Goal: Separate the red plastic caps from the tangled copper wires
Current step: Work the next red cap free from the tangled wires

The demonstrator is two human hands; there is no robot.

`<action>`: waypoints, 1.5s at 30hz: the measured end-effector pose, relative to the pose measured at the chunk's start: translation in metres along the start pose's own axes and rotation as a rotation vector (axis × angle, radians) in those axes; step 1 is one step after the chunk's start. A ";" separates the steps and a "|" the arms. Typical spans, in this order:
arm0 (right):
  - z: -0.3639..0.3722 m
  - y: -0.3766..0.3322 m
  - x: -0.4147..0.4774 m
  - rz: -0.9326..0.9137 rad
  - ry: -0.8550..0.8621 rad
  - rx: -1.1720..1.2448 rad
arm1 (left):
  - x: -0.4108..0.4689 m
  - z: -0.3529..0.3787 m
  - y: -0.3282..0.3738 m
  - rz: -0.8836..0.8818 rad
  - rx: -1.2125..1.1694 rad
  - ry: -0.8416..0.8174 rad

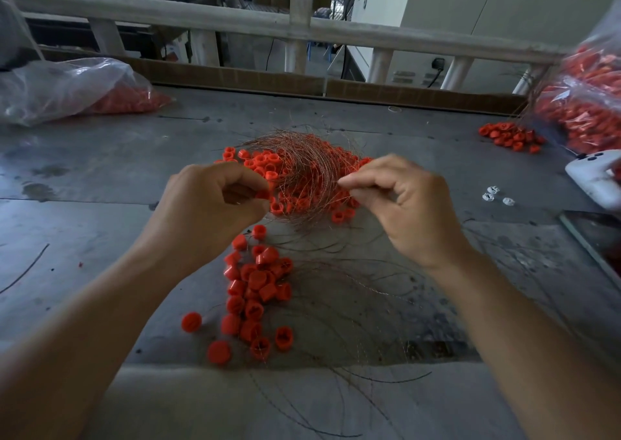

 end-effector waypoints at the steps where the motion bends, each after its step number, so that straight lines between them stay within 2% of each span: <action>1: -0.005 -0.001 0.001 0.002 0.042 0.032 | -0.001 0.000 0.002 0.005 -0.046 0.002; 5: -0.013 -0.008 0.001 -0.036 0.110 0.102 | -0.009 0.009 0.021 0.194 -0.076 -0.075; 8: -0.006 -0.022 -0.003 -0.113 0.050 0.118 | -0.017 0.022 0.030 0.338 -0.047 -0.163; 13: 0.007 -0.040 -0.010 -0.245 -0.023 0.135 | -0.021 0.040 0.034 0.438 0.005 -0.228; 16: 0.000 -0.031 -0.007 -0.166 0.064 0.091 | -0.021 0.041 0.031 0.385 0.034 -0.216; 19: -0.013 -0.005 -0.002 0.066 0.168 0.095 | -0.017 0.034 0.027 0.315 0.033 -0.158; 23: -0.011 0.018 0.000 0.231 0.089 0.014 | -0.012 0.024 0.019 0.217 0.087 -0.049; 27: 0.006 0.017 -0.005 0.212 -0.096 -0.127 | -0.011 0.018 0.016 0.148 0.088 0.012; 33: 0.038 0.014 -0.010 0.136 -0.382 -0.203 | -0.014 0.026 0.017 0.156 0.110 -0.043; 39: 0.029 0.010 -0.004 0.049 -0.198 -0.133 | -0.014 0.037 0.016 0.186 0.176 -0.142; 45: 0.047 0.016 -0.010 0.064 -0.386 -0.219 | -0.013 0.036 0.017 0.182 0.182 -0.125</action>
Point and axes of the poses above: each hand's wrist, its own x-axis towards the middle knuckle, its own z-axis out of the palm, y = z × x, the point moved 5 cm from there along x, towards the middle knuckle, and after that the axes turned 1 degree about -y, right-handed, at the moved point
